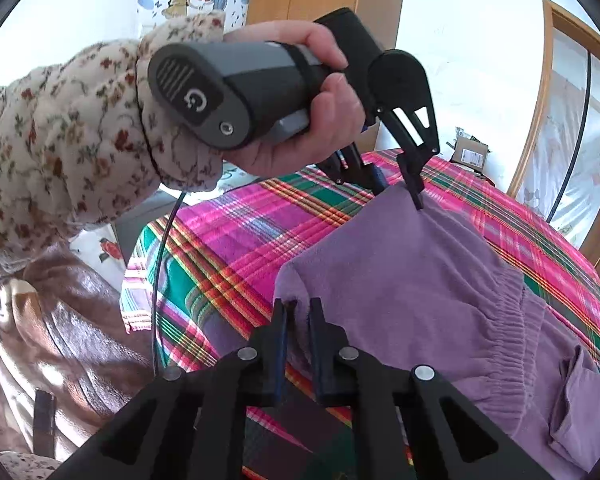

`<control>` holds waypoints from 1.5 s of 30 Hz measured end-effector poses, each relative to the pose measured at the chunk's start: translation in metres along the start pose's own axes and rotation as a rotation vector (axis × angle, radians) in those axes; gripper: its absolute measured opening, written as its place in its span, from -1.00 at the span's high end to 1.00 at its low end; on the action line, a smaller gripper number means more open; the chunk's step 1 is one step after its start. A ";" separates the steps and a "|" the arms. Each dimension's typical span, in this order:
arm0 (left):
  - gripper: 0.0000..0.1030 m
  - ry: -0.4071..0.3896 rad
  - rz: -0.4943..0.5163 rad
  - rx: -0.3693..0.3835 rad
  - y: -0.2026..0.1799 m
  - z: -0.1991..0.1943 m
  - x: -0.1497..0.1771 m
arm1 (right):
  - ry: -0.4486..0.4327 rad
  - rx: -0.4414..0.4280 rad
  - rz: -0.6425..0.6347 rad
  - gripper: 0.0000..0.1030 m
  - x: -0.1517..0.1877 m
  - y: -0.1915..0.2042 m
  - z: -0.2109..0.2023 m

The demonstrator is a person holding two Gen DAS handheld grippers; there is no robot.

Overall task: Fold clothes
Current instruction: 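Grasp the garment edge with the right gripper while the left gripper lifts its edge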

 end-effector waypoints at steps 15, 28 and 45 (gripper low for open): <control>0.62 -0.038 0.048 0.029 -0.053 -0.023 0.011 | -0.144 -0.024 0.168 0.82 -0.016 -0.048 -0.061; 0.62 -0.067 0.139 0.018 -0.126 -0.034 0.031 | -0.259 0.036 0.264 0.82 -0.015 -0.087 -0.117; 0.62 -0.048 0.247 0.043 -0.216 -0.021 0.065 | -0.350 0.148 0.403 0.82 0.001 -0.140 -0.178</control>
Point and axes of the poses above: each gripper's, at about its wrist camera, not at the fingertips, and z roughly the way its jaws point, y to its left, x to its underside, the point moved 7 cm from there along z, roughly the way its jaws point, and after that the axes turned 7 degrees about -z, right-handed, at the moved point
